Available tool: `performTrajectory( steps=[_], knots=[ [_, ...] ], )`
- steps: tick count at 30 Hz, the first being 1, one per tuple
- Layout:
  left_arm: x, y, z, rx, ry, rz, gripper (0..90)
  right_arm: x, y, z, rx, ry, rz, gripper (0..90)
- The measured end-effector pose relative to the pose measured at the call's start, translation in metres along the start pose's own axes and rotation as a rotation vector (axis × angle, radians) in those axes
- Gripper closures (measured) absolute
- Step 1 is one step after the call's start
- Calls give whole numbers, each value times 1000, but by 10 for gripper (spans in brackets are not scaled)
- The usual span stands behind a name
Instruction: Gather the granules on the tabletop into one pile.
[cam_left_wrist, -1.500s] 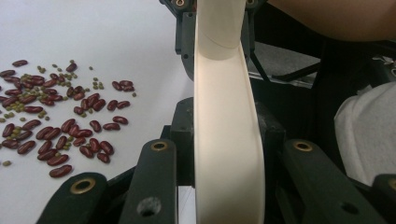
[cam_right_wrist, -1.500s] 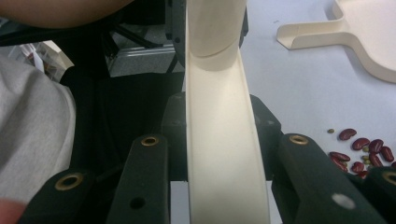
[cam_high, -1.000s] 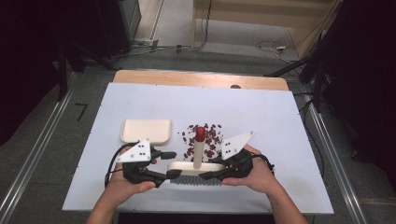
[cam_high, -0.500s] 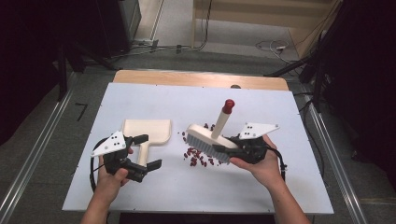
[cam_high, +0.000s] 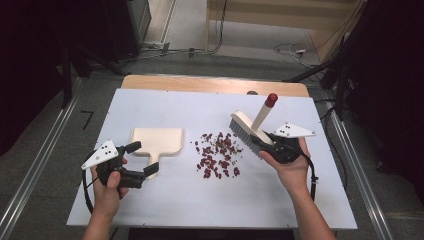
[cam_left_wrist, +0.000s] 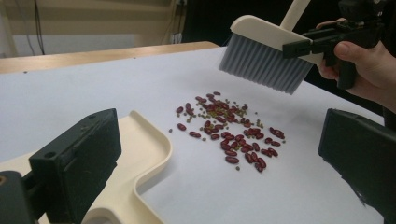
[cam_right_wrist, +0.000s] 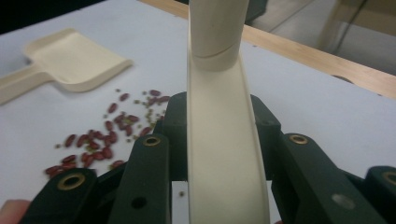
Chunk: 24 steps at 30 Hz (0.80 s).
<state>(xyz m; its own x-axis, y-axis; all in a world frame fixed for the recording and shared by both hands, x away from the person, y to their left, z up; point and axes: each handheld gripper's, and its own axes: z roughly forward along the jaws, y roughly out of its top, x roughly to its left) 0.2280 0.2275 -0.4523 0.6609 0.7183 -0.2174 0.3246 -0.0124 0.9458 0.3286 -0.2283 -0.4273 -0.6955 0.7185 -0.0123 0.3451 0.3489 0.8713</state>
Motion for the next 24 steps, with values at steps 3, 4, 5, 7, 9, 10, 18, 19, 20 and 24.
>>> performTrajectory(
  steps=[3,4,5,7,9,10,18,19,20,24],
  knots=[
    [2,-2,0,5,10,-6,0,-3,-3,7,31,-71,11,659],
    [3,-2,0,10,15,-2,0,-5,-4,10,42,-83,13,659],
    [2,-3,1,11,17,-3,0,-6,-6,13,44,-84,12,659],
    [2,-3,1,14,17,-3,0,-8,-9,18,28,-82,12,659],
    [2,-4,2,15,16,-4,0,-10,-11,23,26,-104,16,659],
    [2,-4,2,19,18,-3,0,-11,-12,25,18,-114,20,660],
    [0,-5,5,33,17,1,0,-14,-26,44,24,-139,42,660],
    [0,-5,5,34,19,3,0,-13,-26,45,27,-128,44,660],
    [1,-5,5,31,19,1,0,-12,-25,46,31,-132,41,660],
    [0,-5,6,35,21,0,0,-3,-22,50,63,-86,33,660]
  ],
)
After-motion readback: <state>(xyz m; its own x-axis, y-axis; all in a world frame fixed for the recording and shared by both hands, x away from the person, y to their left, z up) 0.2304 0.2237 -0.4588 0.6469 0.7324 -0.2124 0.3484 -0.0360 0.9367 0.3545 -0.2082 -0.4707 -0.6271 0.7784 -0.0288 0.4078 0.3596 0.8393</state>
